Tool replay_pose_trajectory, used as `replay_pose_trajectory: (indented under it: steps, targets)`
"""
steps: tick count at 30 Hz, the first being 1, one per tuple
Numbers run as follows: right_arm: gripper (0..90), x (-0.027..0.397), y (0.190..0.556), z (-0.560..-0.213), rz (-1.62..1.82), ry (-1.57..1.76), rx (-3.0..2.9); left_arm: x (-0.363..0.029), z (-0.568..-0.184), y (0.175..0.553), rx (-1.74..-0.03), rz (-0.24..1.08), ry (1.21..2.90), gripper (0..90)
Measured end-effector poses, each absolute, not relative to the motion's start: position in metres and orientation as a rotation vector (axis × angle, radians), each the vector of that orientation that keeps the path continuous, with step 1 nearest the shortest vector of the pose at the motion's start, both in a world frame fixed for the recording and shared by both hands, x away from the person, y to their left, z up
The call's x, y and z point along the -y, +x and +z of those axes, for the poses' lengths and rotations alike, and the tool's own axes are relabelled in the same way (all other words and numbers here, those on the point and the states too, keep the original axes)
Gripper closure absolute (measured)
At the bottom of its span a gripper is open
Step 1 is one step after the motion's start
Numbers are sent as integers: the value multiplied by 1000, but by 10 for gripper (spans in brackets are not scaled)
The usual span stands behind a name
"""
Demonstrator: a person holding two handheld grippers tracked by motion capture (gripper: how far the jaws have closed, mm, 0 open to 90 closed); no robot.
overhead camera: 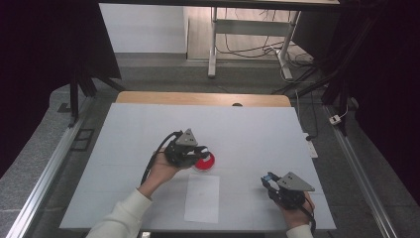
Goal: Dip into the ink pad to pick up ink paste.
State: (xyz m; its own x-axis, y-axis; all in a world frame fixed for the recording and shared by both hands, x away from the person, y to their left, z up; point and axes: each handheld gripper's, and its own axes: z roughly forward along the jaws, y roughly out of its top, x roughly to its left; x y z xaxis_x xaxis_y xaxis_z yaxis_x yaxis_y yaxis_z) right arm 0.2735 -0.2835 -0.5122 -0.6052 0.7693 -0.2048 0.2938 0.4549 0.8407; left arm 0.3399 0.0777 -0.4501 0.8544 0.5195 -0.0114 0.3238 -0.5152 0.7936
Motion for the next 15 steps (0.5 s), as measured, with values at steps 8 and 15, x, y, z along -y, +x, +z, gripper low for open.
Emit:
replay_pose_trajectory:
  steps: [8, 15]
  targets:
    - [643, 283, 273, -512, 1075, 877, -2130, -79, -447, 328, -594, 277, 2161, 760]
    - [643, 282, 272, -512, 1075, 881, -2127, -81, -445, 317, -573, 273, 2172, 760]
